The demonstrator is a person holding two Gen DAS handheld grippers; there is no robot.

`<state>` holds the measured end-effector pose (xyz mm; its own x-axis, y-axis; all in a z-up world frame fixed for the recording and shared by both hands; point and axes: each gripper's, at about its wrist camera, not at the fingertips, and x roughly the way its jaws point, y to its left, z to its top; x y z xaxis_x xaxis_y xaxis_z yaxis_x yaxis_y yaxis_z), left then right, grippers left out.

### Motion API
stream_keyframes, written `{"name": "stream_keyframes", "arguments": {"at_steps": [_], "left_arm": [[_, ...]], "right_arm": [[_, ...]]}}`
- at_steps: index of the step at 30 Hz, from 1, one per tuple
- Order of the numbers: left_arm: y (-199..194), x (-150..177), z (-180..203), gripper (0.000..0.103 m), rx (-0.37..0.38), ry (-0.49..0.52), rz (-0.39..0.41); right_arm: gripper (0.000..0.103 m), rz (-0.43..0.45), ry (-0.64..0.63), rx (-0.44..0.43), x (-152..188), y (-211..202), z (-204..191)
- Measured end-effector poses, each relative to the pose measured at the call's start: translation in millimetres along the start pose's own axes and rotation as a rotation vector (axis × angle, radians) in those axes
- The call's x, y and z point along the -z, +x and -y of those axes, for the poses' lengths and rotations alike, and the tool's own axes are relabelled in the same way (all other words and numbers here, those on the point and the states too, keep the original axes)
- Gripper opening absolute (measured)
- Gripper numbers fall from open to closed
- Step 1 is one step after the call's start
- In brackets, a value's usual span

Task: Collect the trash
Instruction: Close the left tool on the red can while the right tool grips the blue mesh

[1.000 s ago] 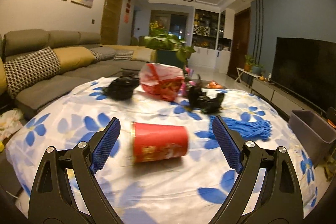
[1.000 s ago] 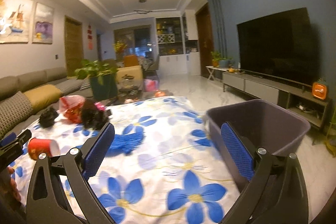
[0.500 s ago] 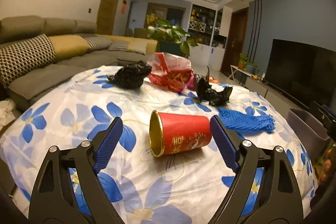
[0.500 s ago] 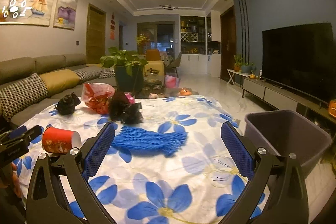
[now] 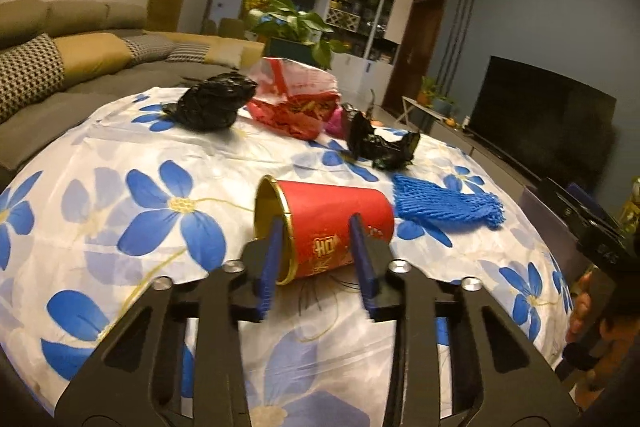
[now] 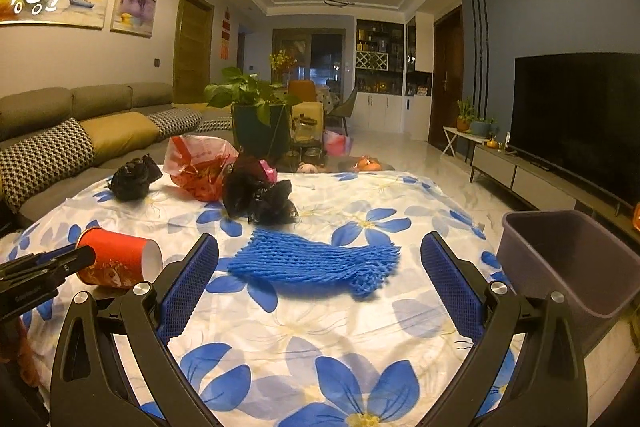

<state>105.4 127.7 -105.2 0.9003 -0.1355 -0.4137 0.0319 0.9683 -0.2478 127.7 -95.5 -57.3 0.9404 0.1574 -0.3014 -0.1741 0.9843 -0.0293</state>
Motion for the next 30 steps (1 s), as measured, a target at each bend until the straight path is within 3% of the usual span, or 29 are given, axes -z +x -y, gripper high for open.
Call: {"name": "stream_keyframes", "arguments": {"at_steps": [5, 10, 16, 23, 27, 30], "left_arm": [[3, 0, 2, 0.003, 0.024, 0.008, 0.000], [2, -5, 7, 0.002, 0.012, 0.015, 0.041], [0, -16, 6, 0.002, -0.027, 0.010, 0.081], [6, -22, 2, 0.002, -0.062, 0.010, 0.087], [10, -21, 1, 0.002, -0.063, 0.003, 0.077], [10, -21, 1, 0.002, -0.062, -0.002, 0.072]], "right_arm": [[0.097, -0.029, 0.019, 0.004, 2, 15, 4], [0.097, -0.082, 0.048, 0.043, 4, 42, 9], [0.090, -0.175, 0.052, 0.124, 6, 79, 20], [0.071, -0.304, 0.108, 0.136, 17, 111, 35], [0.059, -0.328, 0.117, 0.133, 21, 114, 37], [0.037, -0.332, 0.097, 0.122, 21, 112, 34]]}}
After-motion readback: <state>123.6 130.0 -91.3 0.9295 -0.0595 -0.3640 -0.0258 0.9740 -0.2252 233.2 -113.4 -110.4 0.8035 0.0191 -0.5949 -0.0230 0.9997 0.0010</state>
